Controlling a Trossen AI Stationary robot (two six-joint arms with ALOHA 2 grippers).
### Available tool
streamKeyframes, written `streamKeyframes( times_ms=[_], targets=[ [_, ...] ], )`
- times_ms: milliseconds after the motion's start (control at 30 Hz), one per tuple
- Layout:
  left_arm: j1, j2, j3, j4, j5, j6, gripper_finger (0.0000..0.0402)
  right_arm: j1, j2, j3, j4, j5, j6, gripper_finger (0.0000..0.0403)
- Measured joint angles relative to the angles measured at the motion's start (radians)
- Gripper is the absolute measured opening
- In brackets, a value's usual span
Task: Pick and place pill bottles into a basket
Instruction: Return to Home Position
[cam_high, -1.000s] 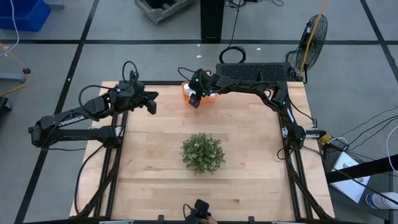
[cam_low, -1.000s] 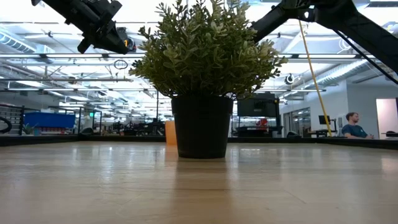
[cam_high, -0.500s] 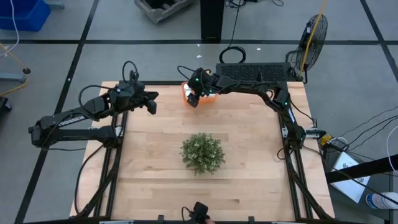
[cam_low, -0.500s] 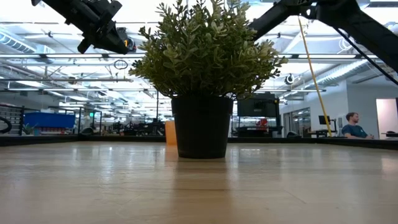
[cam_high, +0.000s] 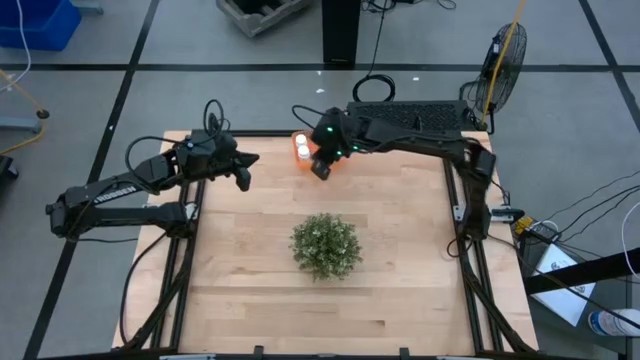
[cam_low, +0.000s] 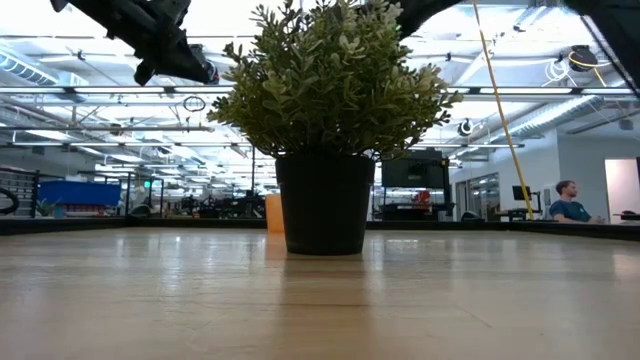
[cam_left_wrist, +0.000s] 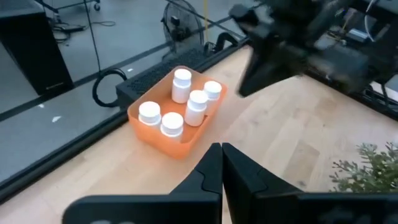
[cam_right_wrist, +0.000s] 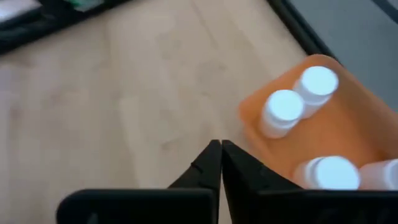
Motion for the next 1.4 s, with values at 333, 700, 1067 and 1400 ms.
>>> streamKeyframes(
  times_ms=[333,700,1067,1400],
  targets=[
    [-0.002,-0.013,0.0,-0.046,0.177,0.001,0.0003,0.114,-0.484,-0.455,0.154,0.015,0.113,0.0],
    [-0.002,-0.021,-0.001,-0.111,0.197,-0.045,0.0037,0.241,-1.032,-0.98,0.442,-0.016,0.235,0.0008],
    [-0.096,-0.063,-0.126,0.057,0.19,0.079,0.0038,0.4,-1.234,-1.19,0.455,0.328,0.231,0.0009],
    [-0.17,-0.202,-0.459,0.405,0.261,0.023,0.0037,0.458,-1.364,-1.361,0.535,0.342,0.265,0.0013]
  ],
)
